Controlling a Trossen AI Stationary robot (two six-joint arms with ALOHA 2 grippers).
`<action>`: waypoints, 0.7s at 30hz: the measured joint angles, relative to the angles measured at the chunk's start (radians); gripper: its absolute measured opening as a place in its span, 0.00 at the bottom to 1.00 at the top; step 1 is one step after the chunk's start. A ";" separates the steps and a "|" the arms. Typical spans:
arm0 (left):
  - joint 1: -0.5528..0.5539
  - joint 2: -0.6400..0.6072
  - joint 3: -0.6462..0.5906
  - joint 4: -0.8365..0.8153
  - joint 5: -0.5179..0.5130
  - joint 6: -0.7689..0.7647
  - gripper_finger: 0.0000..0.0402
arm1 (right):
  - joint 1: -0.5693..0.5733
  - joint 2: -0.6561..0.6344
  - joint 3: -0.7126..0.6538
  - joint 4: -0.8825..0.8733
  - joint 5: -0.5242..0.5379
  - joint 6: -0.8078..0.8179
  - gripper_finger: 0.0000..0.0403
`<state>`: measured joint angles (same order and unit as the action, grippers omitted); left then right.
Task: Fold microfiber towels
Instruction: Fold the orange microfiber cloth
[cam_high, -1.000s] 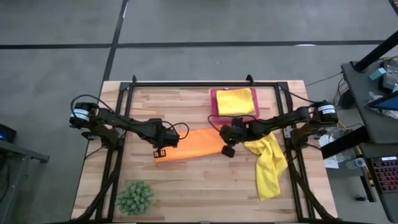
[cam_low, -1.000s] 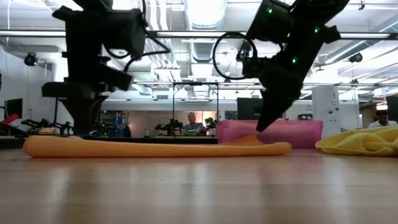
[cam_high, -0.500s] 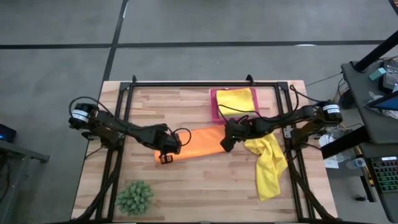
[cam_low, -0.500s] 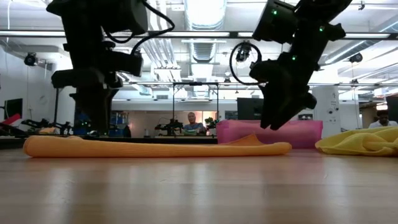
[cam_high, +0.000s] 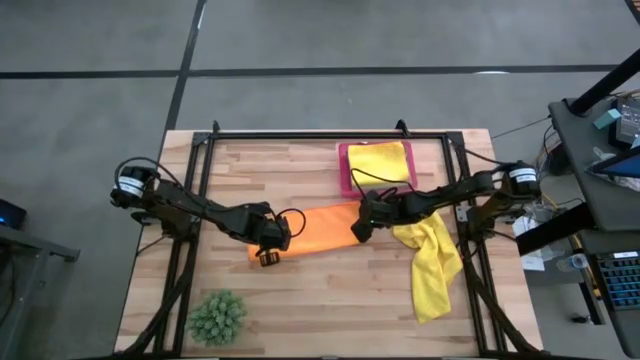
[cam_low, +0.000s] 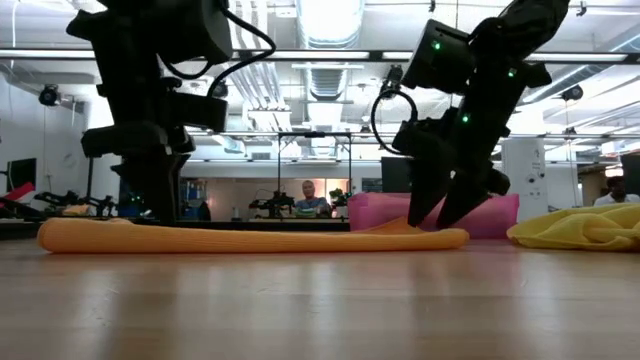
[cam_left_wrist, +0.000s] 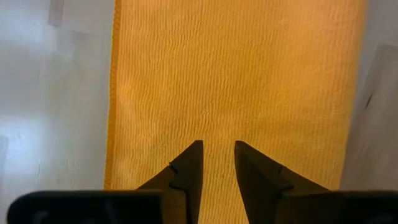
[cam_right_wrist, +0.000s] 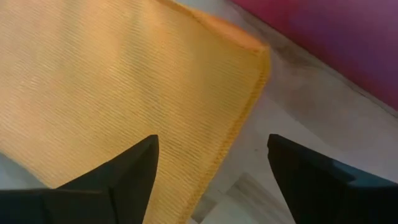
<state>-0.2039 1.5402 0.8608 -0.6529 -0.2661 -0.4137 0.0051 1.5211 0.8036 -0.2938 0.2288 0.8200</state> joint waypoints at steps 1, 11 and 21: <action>0.000 0.000 -0.003 0.001 0.000 0.000 0.19 | 0.001 0.005 0.000 0.009 -0.001 0.000 0.72; -0.002 0.000 -0.006 0.021 0.000 0.000 0.19 | 0.001 0.089 0.001 0.144 -0.040 -0.007 0.73; -0.002 0.000 -0.013 0.058 -0.014 0.000 0.19 | 0.002 0.091 -0.001 0.228 -0.079 -0.018 0.55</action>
<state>-0.2062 1.5402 0.8474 -0.5946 -0.2797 -0.4141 0.0067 1.6119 0.8028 -0.0655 0.1493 0.8021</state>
